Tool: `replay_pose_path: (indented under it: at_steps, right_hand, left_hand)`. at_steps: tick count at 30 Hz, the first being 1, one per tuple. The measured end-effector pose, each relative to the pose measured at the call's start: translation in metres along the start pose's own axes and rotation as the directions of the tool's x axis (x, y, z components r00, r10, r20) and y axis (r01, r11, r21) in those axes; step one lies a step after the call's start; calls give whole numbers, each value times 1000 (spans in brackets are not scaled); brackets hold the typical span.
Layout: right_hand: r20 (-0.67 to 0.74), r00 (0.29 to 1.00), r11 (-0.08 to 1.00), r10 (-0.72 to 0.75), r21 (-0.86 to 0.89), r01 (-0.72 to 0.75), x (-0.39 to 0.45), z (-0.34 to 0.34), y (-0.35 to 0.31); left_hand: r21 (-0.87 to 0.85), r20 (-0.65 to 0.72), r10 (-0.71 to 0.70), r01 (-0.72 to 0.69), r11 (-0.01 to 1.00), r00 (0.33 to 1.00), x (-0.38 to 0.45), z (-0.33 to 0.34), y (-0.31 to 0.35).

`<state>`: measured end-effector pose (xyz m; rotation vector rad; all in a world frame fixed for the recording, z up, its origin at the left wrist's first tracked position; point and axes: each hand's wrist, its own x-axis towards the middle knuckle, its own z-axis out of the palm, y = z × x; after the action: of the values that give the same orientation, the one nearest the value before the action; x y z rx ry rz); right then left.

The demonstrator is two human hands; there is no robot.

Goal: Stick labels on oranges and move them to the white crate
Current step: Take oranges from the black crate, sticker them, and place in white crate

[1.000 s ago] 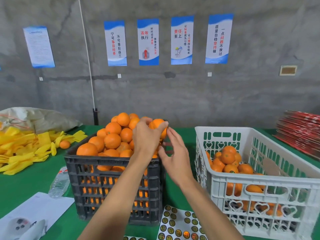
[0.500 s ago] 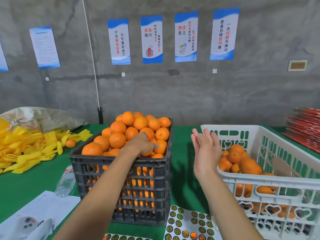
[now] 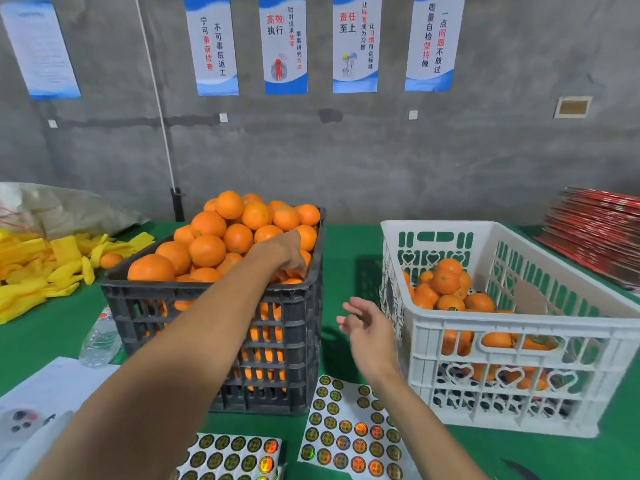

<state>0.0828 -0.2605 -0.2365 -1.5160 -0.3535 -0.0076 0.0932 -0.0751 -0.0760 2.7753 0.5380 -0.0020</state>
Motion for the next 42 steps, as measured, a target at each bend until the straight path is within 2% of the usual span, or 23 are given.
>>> replay_pose_path:
  at_steps: [2,5,8,11,13,15,22,27,36,42]
  right_hand:
    - [37,999,997,5,-83,-2,-6,-2,14]
    - [105,994,960,26,-280,5,-13,-5,31]
    - [256,963,809,85,-581,83,-22,-14,47]
    - [419,899,623,126,-739,256,-39,-23,67]
    - [464,880,568,104,-754,330,-44,-28,76]
    - [479,873,567,97,-747,347,-42,-31,80]
    - [450,891,678,57,-673,297,-33,-34,90]
    - [517,853,737,70,-603,305,-30,-46,93]
    - [486,874,739,19,-595,316,-26,-40,103]
    - [566,822,704,62,-608,366,-30,-47,97]
  left_hand:
    - [-55,-12,7,-8,998,1000,-3,2,-2]
    - [-30,-67,12,-14,999,998,-11,1,-3]
    - [-36,-144,4,-9,999,990,-20,-3,-3]
    - [-80,-255,-2,-19,997,967,-33,0,-6]
    - [-151,-272,-12,-30,988,962,-43,4,-10]
    - [-188,-248,-40,-8,982,968,-52,7,-15]
    - [-243,-229,-60,3,970,971,-61,10,-16]
    - [-242,-242,-59,-1,970,969,-60,11,-17]
    - [-252,-270,-68,-2,968,961,-58,15,-18]
    - [-236,-293,-63,-8,972,954,-57,15,-18]
